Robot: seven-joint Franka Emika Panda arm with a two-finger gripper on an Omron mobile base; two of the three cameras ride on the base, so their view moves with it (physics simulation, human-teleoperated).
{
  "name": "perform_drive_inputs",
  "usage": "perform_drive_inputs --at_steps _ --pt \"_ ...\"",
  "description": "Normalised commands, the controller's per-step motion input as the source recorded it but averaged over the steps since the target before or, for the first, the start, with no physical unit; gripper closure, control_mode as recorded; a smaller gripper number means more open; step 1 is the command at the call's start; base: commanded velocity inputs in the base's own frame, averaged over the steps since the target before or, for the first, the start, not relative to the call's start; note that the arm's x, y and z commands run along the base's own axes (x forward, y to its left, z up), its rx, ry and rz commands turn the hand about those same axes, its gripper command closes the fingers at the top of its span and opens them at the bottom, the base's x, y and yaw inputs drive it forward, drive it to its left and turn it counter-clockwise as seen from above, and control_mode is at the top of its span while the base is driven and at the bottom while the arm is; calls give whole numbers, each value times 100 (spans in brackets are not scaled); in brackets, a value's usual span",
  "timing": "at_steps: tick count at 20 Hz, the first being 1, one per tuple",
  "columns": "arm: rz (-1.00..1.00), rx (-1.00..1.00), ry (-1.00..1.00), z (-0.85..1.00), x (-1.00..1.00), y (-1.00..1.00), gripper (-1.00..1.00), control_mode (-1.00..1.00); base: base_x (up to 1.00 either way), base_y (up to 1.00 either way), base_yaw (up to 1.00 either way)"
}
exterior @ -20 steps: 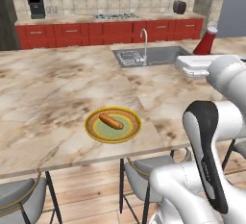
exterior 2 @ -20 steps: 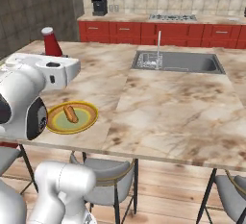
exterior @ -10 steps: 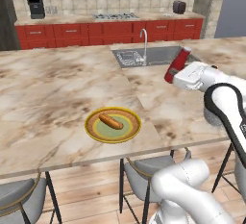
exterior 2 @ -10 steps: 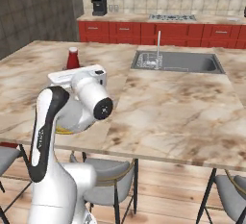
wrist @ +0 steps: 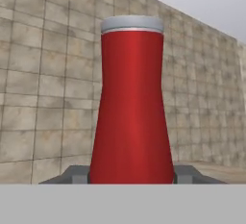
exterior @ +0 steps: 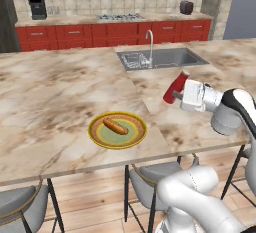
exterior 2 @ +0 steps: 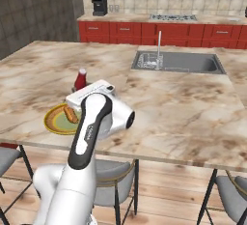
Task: Move the hot dog bun to the plate on the dining table and place the condiment next to that plate. Then navigate to the fridge and take the sausage and place it on the plate as well.
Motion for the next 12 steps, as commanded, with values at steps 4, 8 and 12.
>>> perform_drive_inputs --at_steps 4,8,12 --pt "0 -8 0 -40 1 -21 100 -100 0 0 0" --pt "0 -14 7 -44 21 -15 100 -100 0 0 0" --pt "0 -16 15 -50 38 -1 100 -100 0 0 0"
